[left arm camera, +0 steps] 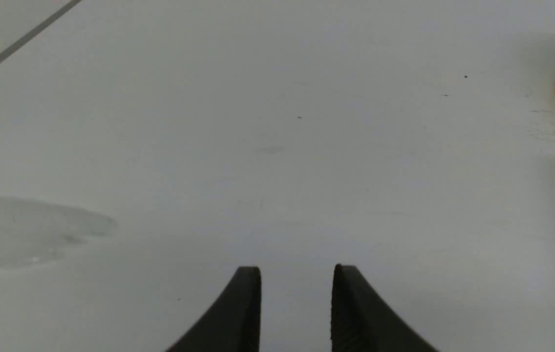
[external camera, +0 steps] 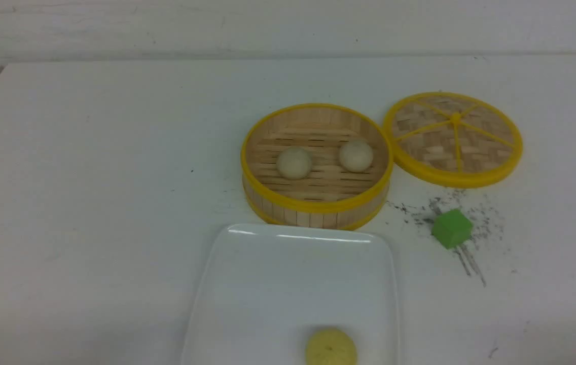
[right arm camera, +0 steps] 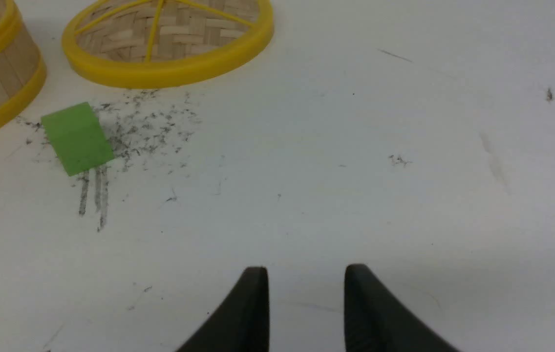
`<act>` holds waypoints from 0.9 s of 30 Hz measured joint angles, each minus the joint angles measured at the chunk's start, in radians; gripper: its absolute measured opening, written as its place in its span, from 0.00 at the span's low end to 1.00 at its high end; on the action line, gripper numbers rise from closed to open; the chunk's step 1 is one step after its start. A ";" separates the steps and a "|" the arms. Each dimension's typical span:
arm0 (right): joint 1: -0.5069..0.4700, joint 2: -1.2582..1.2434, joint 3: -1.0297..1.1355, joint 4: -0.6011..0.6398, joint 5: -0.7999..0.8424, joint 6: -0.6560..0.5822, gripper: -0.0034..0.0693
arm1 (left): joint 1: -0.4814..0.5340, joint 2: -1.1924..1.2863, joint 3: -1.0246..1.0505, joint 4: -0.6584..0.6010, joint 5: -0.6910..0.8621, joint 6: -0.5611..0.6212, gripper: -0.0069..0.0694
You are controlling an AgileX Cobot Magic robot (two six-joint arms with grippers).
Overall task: Put the steamed buns into the plate on the white tablecloth.
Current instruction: 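Reach toward a bun in the bamboo steamer with the right gripper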
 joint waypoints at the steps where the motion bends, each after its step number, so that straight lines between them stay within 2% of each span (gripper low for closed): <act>1: 0.000 0.000 0.000 0.000 0.000 0.000 0.38 | 0.000 0.000 0.000 0.000 0.000 0.000 0.41; 17: 0.000 0.000 0.000 0.000 0.000 0.000 0.38 | 0.000 0.000 0.000 0.016 0.000 0.000 0.41; 22: 0.000 0.000 0.000 0.000 0.000 0.000 0.38 | 0.000 0.000 0.000 0.113 0.010 0.000 0.41; 27: 0.000 0.000 0.000 0.000 0.000 0.000 0.38 | 0.000 0.000 0.000 0.154 0.013 0.000 0.41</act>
